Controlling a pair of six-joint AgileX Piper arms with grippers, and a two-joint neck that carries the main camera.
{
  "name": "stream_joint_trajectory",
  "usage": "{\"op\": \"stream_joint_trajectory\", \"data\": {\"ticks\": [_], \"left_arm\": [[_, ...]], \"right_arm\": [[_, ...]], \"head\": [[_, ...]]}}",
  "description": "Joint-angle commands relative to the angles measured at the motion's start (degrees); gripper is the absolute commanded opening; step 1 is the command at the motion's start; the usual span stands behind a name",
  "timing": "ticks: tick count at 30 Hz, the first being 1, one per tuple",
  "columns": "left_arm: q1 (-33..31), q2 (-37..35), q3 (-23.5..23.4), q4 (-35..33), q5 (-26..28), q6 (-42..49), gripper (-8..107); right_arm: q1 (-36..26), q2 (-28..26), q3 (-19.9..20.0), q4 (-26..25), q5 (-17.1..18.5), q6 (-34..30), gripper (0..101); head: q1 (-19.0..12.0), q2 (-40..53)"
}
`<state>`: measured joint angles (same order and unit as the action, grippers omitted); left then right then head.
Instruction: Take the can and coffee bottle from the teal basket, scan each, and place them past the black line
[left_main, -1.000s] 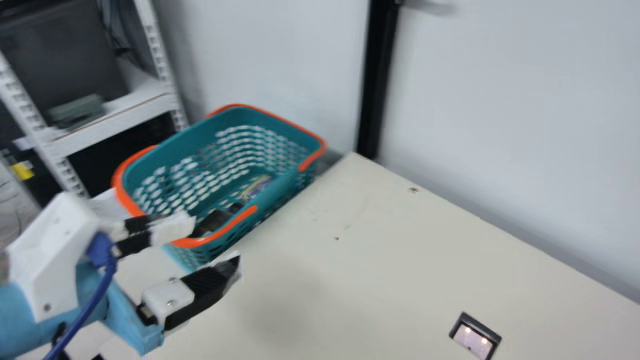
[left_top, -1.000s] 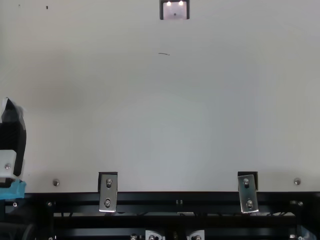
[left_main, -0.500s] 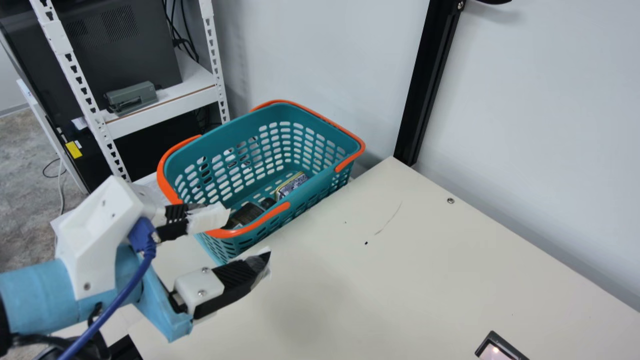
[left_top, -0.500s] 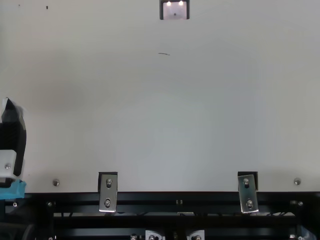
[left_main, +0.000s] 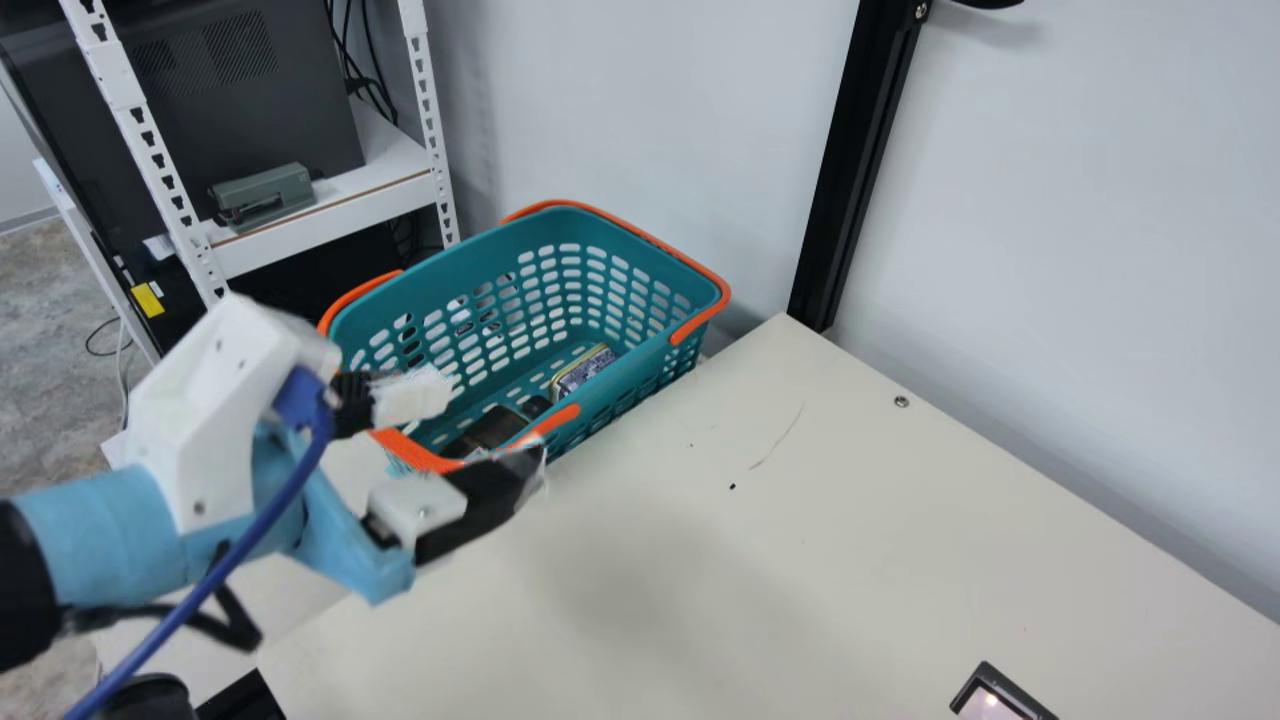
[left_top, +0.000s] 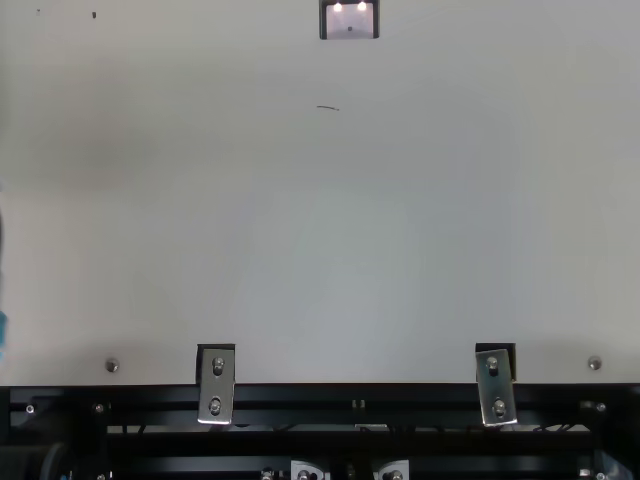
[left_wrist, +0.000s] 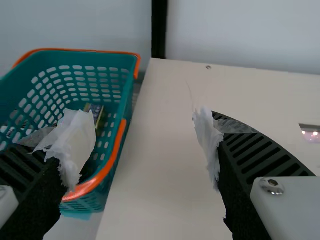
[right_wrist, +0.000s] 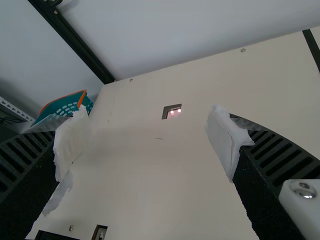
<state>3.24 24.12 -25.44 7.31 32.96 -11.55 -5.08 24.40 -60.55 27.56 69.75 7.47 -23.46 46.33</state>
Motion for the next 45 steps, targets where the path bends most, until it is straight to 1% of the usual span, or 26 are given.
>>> {"op": "stream_joint_trajectory", "data": {"ticks": [1, 7, 10, 12, 15, 19, 24, 27, 30, 34, 39, 45], "left_arm": [[2.99, 8.1, -3.24, 0.92, -2.64, -2.07, 90], [10.35, 24.46, -11.99, 4.52, -7.14, -4.22, 90], [13.29, 32.59, -17.24, 6.48, -7.78, -4.15, 90], [14.26, 37.79, -21.07, 7.84, -7.05, -4.09, 90], [14.31, 45.03, -26.92, 9.85, -4.35, -4.06, 90], [13.49, 53.78, -34.12, 12.29, 0.88, -4.17, 90], [13.42, 62.67, -41.87, 14.87, 6.92, -4.23, 90], [14.07, 67.1, -45.9, 15.2, 9.71, -3.4, 90], [15.02, 70.85, -48.98, 14.81, 11.52, -1.44, 90], [16.85, 75.01, -52.08, 11.89, 12.76, 3.13, 90], [19.87, 79.03, -54.55, 6.42, 12.62, 11.4, 90], [22.91, 83.6, -56.63, 1.39, 11.5, 20.73, 90]], "right_arm": [[0.0, 0.0, 0.0, 0.0, 0.0, 0.0, 101], [0.0, 0.0, 0.0, 0.0, 0.0, 0.0, 101], [0.0, 0.0, 0.0, 0.0, 0.0, 0.0, 101], [0.0, 0.0, 0.0, 0.0, 0.0, 0.0, 101], [0.0, 0.0, 0.0, 0.0, 0.0, 0.0, 101], [0.0, 0.0, 0.0, 0.0, 0.0, 0.0, 101], [0.0, 0.0, 0.0, 0.0, 0.0, 0.0, 101], [0.0, 0.0, 0.0, 0.0, 0.0, 0.0, 101], [0.0, 0.0, 0.0, 0.0, 0.0, 0.0, 101], [0.0, 0.0, 0.0, 0.0, 0.0, 0.0, 101], [0.0, 0.0, 0.0, 0.0, 0.0, 0.0, 101], [0.0, 0.0, 0.0, 0.0, 0.0, 0.0, 101]], "head": [[-1.54, 1.37], [-1.54, 1.37], [-1.54, 1.37], [-1.54, 1.37], [-1.54, 1.37], [-1.54, 1.37], [-1.54, 1.37], [-1.54, 1.37], [-1.54, 1.37], [-1.54, 1.37], [-1.54, 1.37], [-1.54, 1.37]]}}
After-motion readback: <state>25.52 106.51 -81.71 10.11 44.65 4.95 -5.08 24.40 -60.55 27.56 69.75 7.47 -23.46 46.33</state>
